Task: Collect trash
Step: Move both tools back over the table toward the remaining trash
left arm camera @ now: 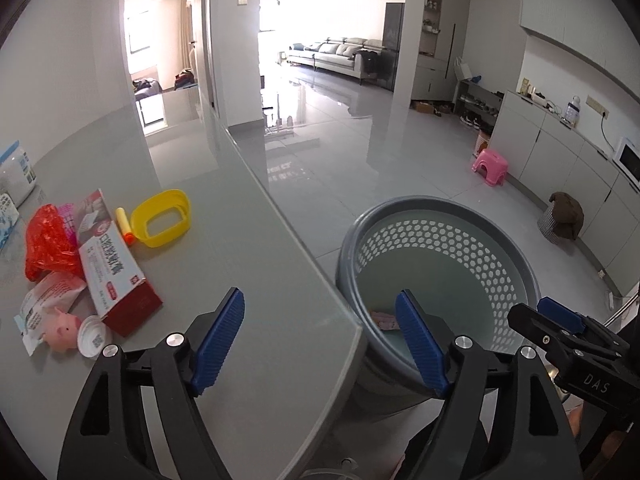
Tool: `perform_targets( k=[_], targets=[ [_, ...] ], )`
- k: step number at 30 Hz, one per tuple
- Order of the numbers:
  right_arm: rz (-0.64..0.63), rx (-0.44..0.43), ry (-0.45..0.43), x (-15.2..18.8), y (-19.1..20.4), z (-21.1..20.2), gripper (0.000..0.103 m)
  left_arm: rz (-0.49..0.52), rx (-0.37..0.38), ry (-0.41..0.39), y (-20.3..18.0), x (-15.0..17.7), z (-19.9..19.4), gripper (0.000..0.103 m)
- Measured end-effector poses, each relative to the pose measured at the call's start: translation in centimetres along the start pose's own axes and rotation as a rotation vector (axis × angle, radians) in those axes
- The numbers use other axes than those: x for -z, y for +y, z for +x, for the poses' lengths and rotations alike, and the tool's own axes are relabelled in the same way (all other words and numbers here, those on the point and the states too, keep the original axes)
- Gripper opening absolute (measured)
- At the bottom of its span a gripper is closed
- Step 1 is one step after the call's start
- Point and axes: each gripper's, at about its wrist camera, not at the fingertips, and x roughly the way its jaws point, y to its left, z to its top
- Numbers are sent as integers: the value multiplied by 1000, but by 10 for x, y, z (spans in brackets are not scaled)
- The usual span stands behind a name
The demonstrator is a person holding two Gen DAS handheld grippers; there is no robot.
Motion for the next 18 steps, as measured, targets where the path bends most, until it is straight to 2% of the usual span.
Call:
perform_targets(
  k=[10,18],
  targets=[
    [-98,-92,11,0,71,8,79,-69,-127,-50,70,11,-44,82],
    [-213,-184,59,6,142,25,79,-157,-291,-74,145,29,-67,84]
  ],
)
